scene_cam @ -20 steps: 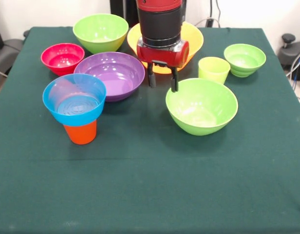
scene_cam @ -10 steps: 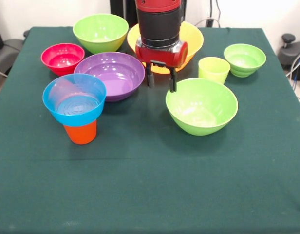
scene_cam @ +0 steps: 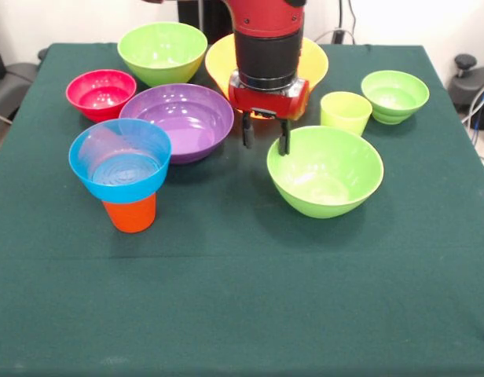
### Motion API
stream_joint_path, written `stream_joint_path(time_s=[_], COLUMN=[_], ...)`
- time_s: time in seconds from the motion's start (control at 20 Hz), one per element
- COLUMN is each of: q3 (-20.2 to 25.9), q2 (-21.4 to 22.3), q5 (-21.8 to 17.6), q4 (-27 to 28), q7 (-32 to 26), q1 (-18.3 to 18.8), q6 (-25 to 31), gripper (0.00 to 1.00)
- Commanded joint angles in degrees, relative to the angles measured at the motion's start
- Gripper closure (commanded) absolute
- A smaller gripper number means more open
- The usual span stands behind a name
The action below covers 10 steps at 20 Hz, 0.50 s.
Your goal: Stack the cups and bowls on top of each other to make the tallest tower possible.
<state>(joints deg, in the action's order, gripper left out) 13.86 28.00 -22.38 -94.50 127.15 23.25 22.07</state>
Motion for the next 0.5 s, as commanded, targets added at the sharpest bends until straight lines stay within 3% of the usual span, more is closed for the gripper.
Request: stream_joint_path(time_s=[0.05,0.5], q3=[-1.5,-0.7], q2=[-3.3,-5.6], q5=[-5.2,-4.9], q4=[1.7,5.0], q7=[0.2,-2.3], q1=[-3.1,-2.5], q6=[-4.2,-2.4], gripper=[0.0,0.0])
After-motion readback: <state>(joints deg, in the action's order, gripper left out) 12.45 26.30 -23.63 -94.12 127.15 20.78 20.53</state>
